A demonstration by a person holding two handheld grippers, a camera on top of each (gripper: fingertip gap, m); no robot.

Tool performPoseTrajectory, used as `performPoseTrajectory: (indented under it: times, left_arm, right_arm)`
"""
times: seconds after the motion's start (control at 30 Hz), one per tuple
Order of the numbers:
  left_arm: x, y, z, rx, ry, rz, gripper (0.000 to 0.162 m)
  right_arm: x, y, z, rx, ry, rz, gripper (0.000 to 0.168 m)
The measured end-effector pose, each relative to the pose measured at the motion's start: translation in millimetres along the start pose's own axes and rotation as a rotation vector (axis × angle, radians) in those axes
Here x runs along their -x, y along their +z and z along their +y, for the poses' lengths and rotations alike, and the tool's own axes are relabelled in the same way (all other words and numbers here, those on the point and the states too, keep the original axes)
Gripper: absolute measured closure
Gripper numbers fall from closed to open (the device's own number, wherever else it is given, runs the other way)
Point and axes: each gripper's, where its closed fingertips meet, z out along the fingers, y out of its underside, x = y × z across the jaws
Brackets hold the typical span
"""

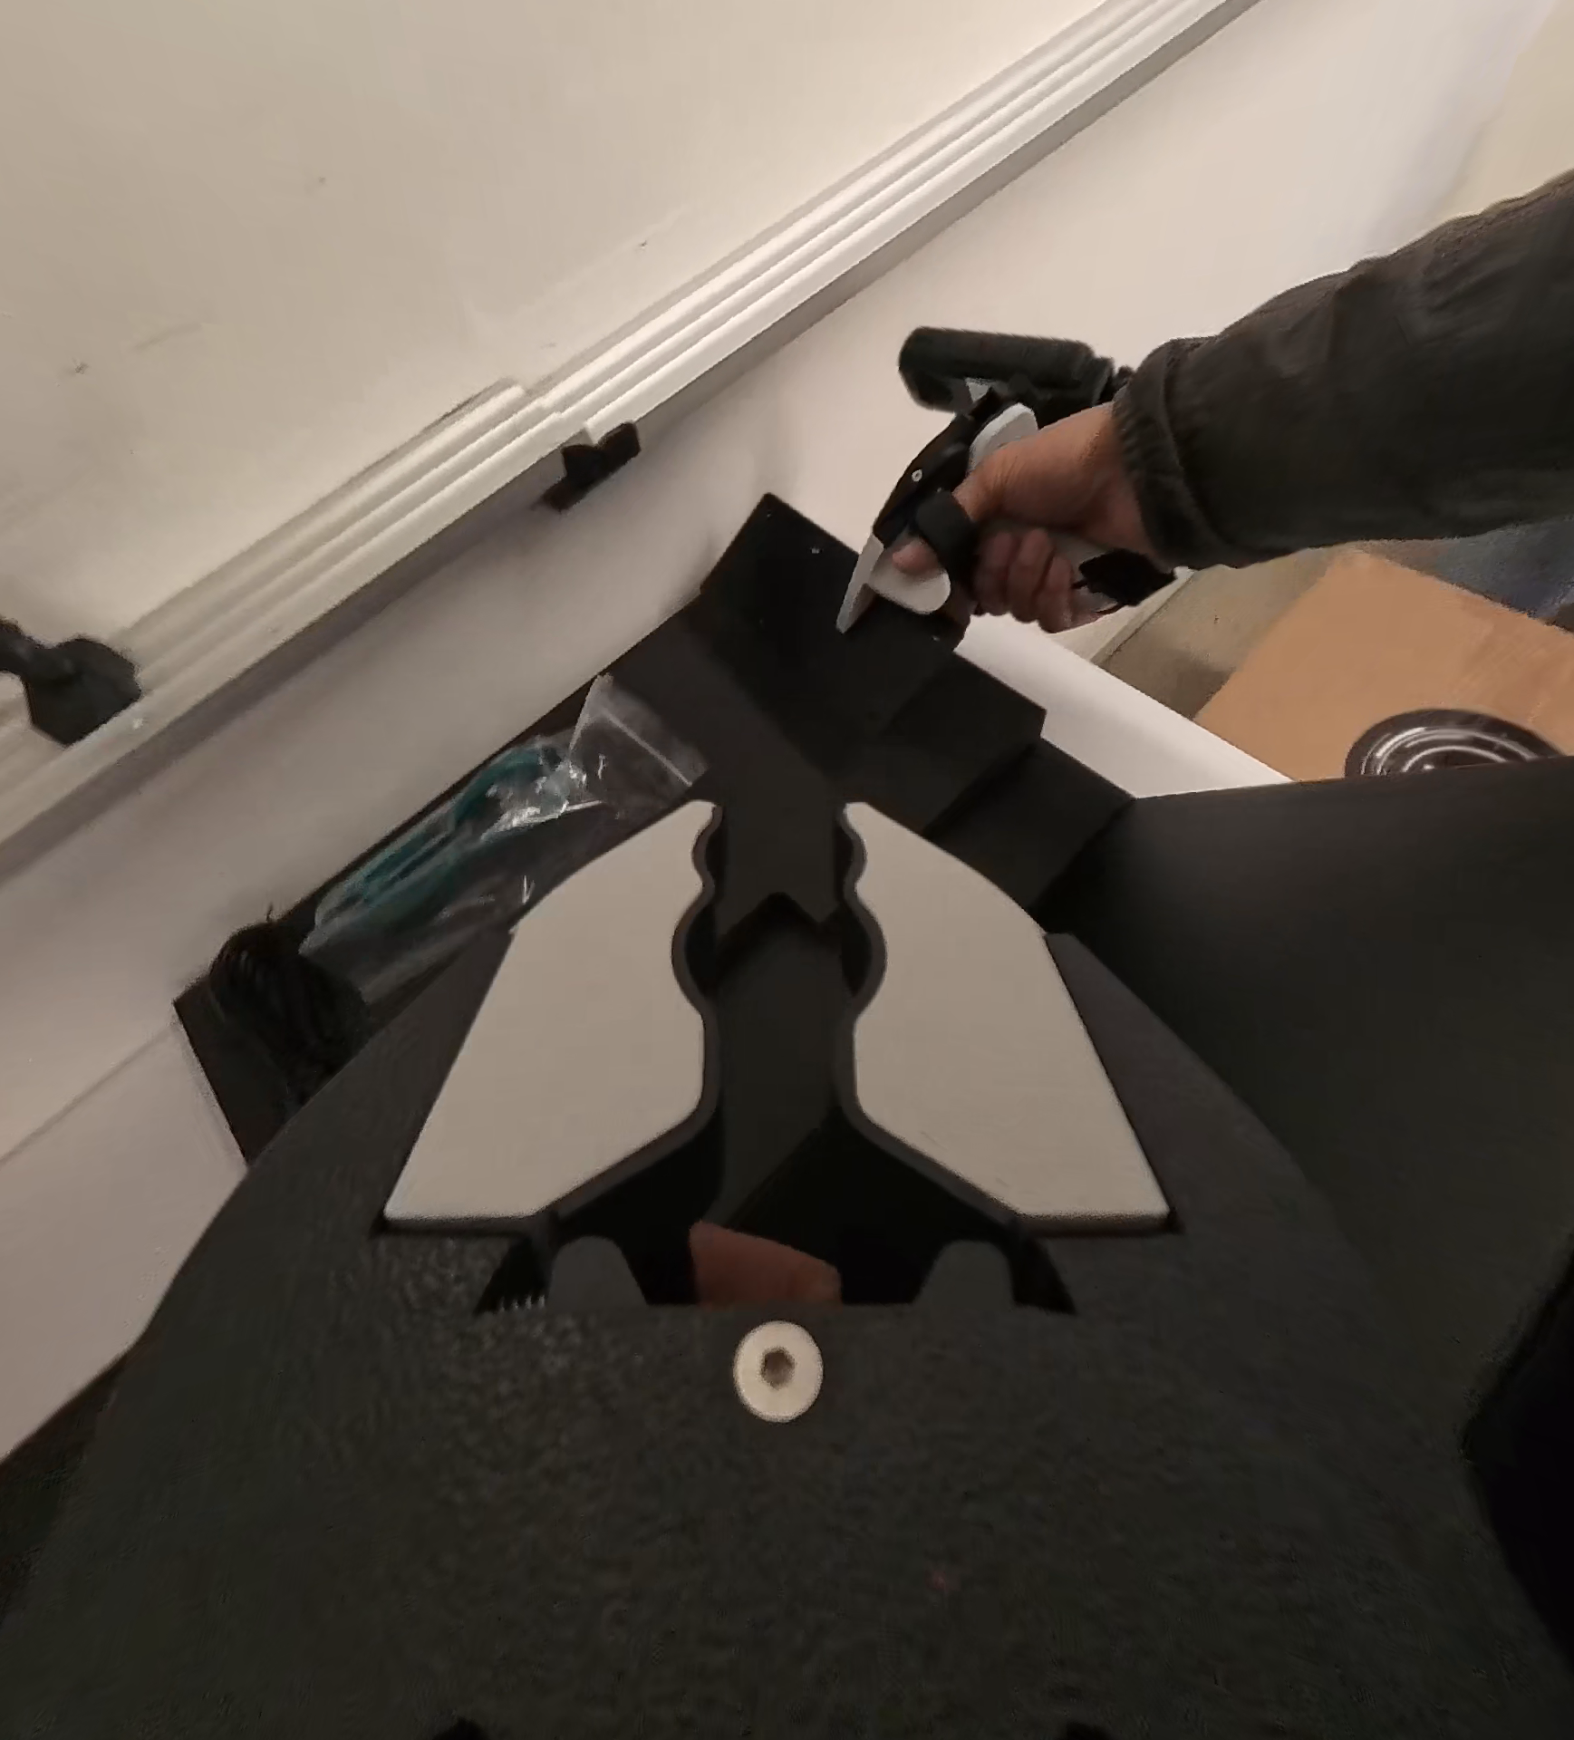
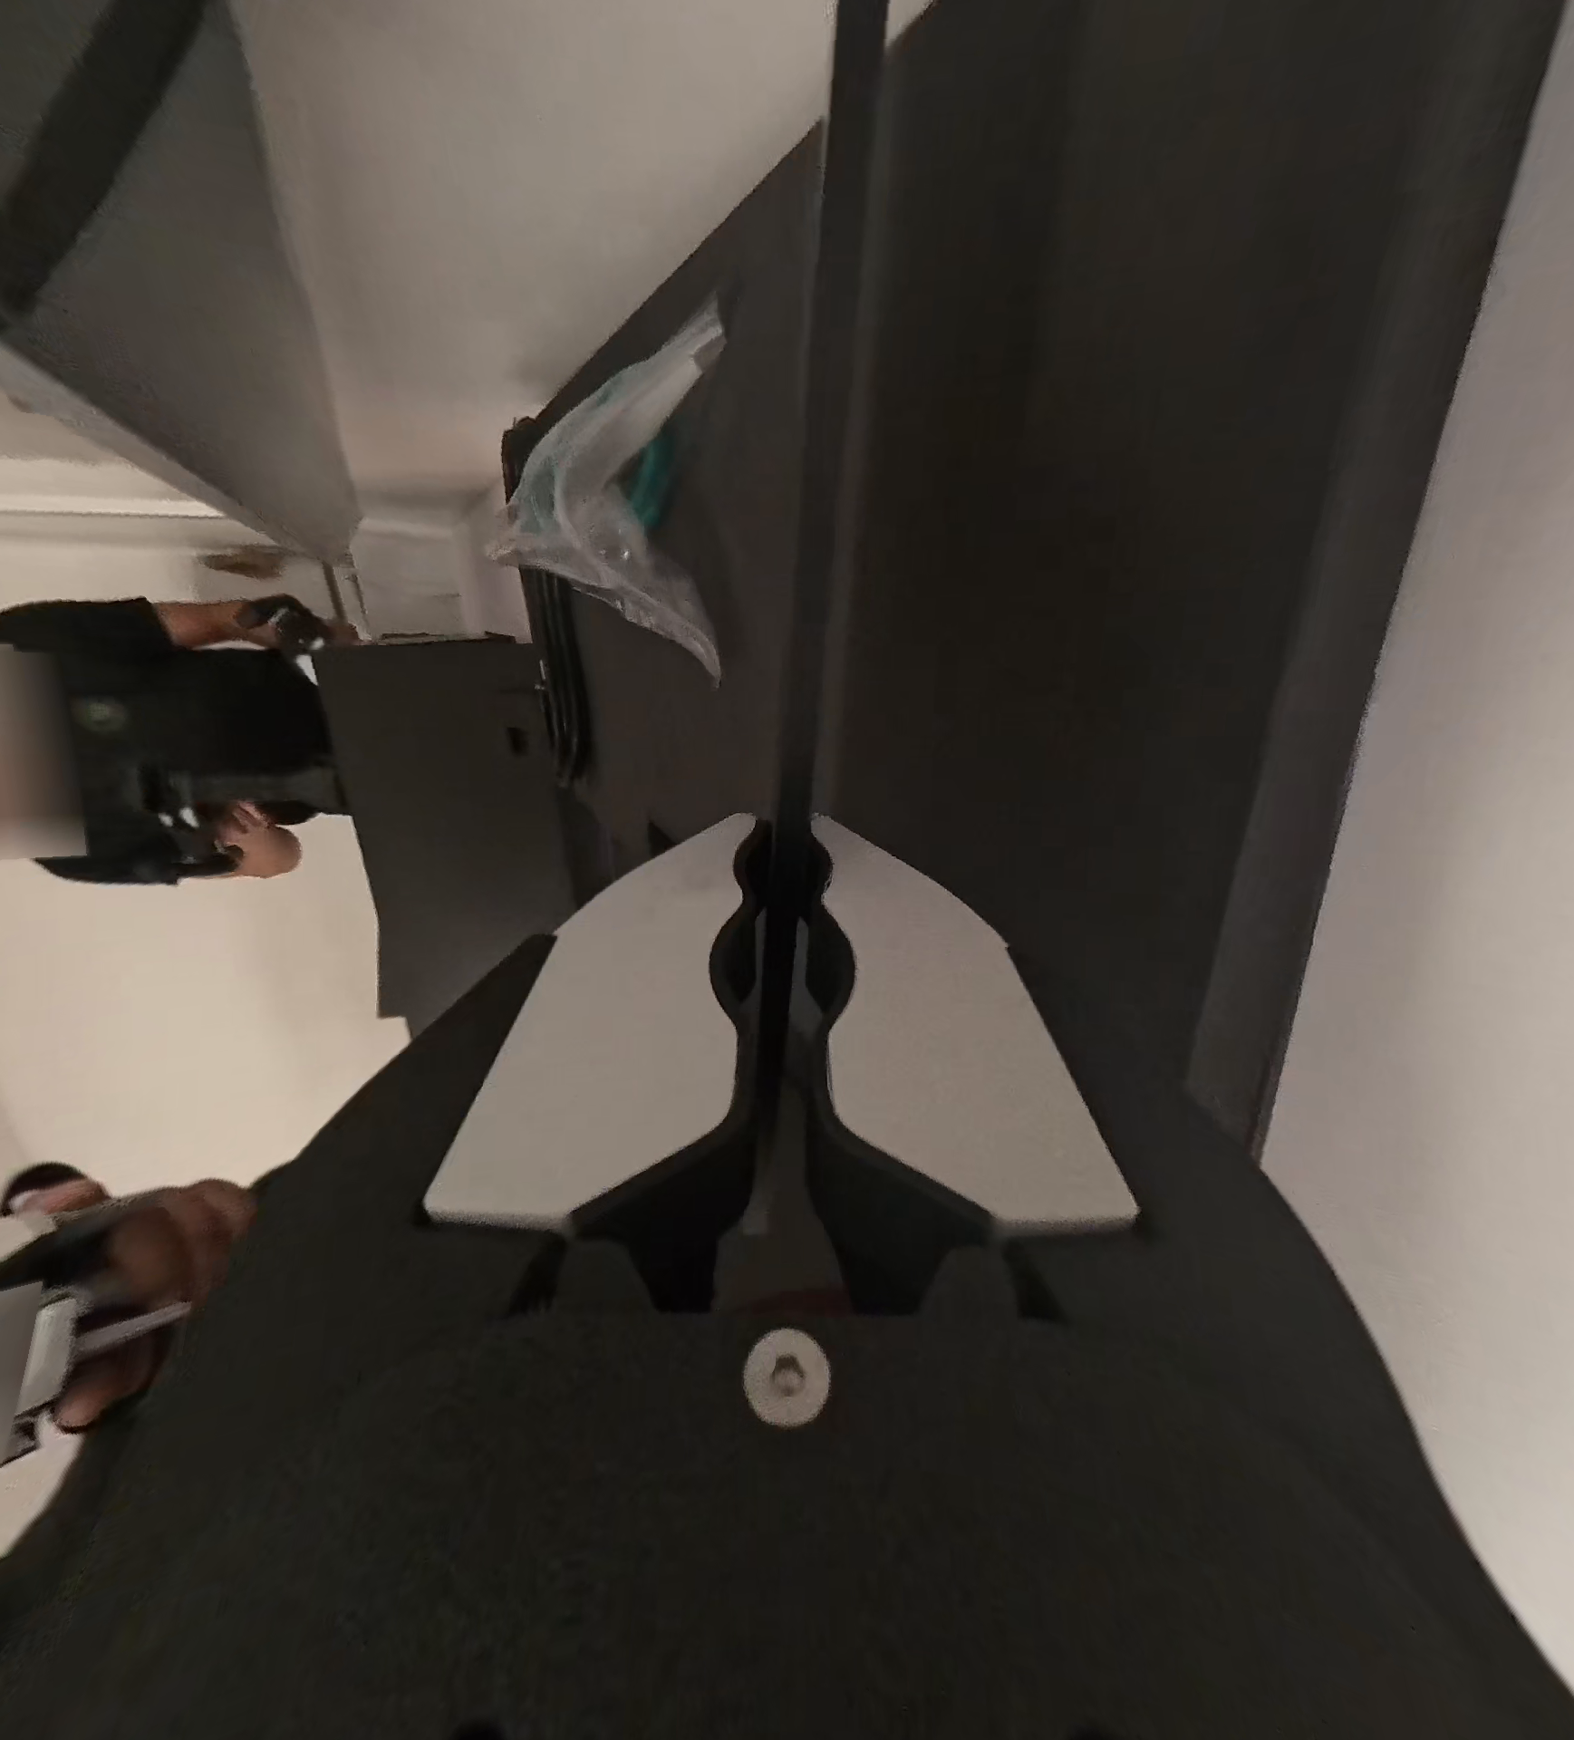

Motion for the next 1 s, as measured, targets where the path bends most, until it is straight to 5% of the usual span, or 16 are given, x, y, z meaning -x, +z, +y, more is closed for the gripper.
performPoseTrajectory:
  times: [0.13,0.43,0.57,0.73,0.9,0.97,1.0]
  left_arm:
    - [14,-17,8,-0.004,-0.096,-0.027,0.141]
    - [29,-45,15,-0.024,-0.184,-0.06,0.141]
    - [14,-61,11,-0.04,-0.188,-0.02,0.135]
    - [-24,-88,17,-0.032,-0.19,0.064,0.131]
    - [-58,-124,45,0.05,-0.113,0.064,0.162]
    - [-68,-142,58,0.082,-0.117,0.067,0.162]
    - [-75,-152,62,0.087,-0.137,0.083,0.162]
  right_arm:
    - [-24,3,-9,-0.002,-0.023,0.143,0.163]
    - [-27,-16,3,0.108,-0.221,0.367,0.085]
    - [-3,-49,21,0.09,-0.399,0.409,0.083]
    - [45,-112,77,0.075,-0.734,0.498,0.092]
    - [118,-160,183,0.033,-0.959,0.476,0.141]
    - [146,-168,229,0.004,-1.006,0.421,0.168]
    - [157,-168,252,0.003,-1.019,0.393,0.168]
